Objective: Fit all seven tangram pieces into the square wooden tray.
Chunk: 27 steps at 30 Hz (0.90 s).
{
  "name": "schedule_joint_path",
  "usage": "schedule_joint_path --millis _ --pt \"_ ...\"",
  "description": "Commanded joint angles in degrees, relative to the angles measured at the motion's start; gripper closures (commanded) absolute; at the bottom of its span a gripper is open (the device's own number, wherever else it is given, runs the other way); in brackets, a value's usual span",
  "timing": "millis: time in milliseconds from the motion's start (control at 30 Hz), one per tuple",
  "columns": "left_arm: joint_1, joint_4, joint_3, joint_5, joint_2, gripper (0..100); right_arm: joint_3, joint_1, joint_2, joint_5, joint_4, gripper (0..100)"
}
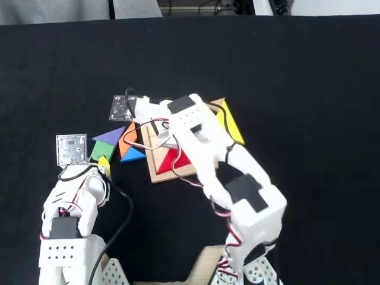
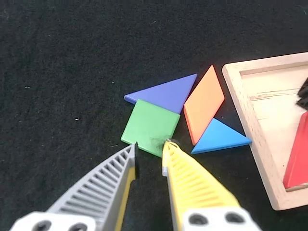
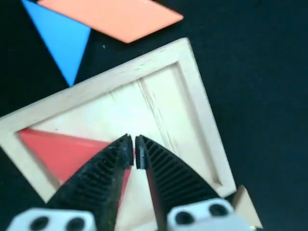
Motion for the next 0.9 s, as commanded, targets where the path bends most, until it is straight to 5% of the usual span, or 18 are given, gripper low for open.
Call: schedule_joint_path --millis 0,867 --pt "0.7 -0.9 -0.6 -0.6 -0.7 89 -5.2 0.9 2.2 -0.9 -0.4 98.7" --pt "0.7 -0.9 -0.6 -0.6 -0.7 89 -8.2 3.5 3.9 -0.6 8.3 98.7"
